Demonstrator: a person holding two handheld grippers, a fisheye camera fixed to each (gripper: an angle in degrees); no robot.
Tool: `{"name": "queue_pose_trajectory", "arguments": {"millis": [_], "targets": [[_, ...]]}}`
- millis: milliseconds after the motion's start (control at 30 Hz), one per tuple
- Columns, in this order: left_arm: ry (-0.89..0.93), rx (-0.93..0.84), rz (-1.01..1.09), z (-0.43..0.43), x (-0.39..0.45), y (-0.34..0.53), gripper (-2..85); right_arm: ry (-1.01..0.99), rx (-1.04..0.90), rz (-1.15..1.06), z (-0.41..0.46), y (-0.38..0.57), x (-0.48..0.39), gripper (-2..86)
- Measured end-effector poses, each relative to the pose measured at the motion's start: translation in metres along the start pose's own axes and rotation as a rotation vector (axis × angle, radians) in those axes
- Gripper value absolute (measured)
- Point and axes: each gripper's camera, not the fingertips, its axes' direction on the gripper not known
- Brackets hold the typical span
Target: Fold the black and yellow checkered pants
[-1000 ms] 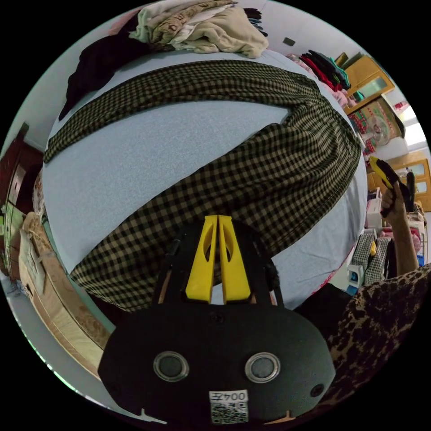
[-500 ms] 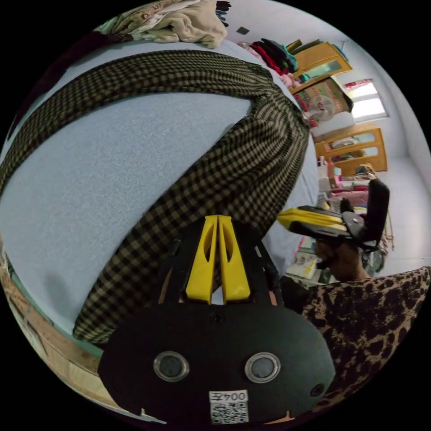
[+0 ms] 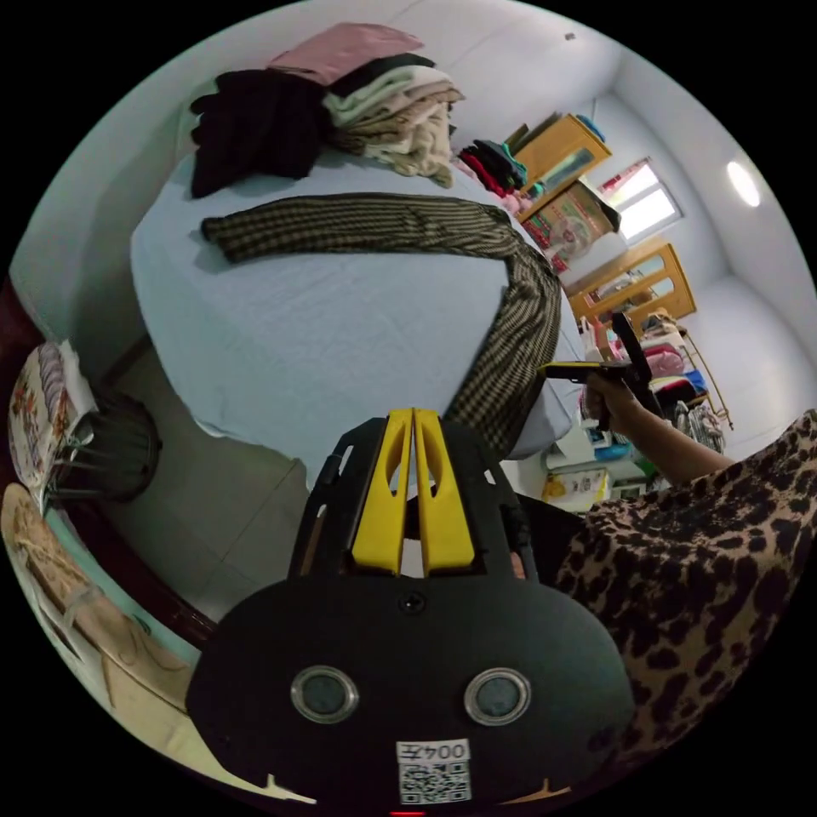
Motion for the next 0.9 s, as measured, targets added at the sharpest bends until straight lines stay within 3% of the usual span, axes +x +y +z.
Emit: {"name": "queue_pose_trajectory", "arguments": {"millis": [300, 400, 567, 900], "targets": [[-0.043, 0.015, -0.066, -0.086, -0.026, -0.072, 0.3, -0.018, 0.046, 0.075, 0.056, 0.061, -0.026, 4.2], [-0.105, -0.006, -0.042, -0.110, -0.022, -0.106, 0.5, -0.218, 0.107, 0.143, 0.060, 0.085, -0.018, 6.8], [-0.152, -0.082, -0.064, -0.128, -0.027, -0.161, 1.7, -0.604, 0.375, 0.211, 0.051, 0.130, -0.042, 8.9], [-0.047, -0.434, 0.288, -0.139, -0.009, -0.272, 2.7, -0.837, 0.459, 0.273, 0.149, 0.144, -0.202, 10.9]]}}
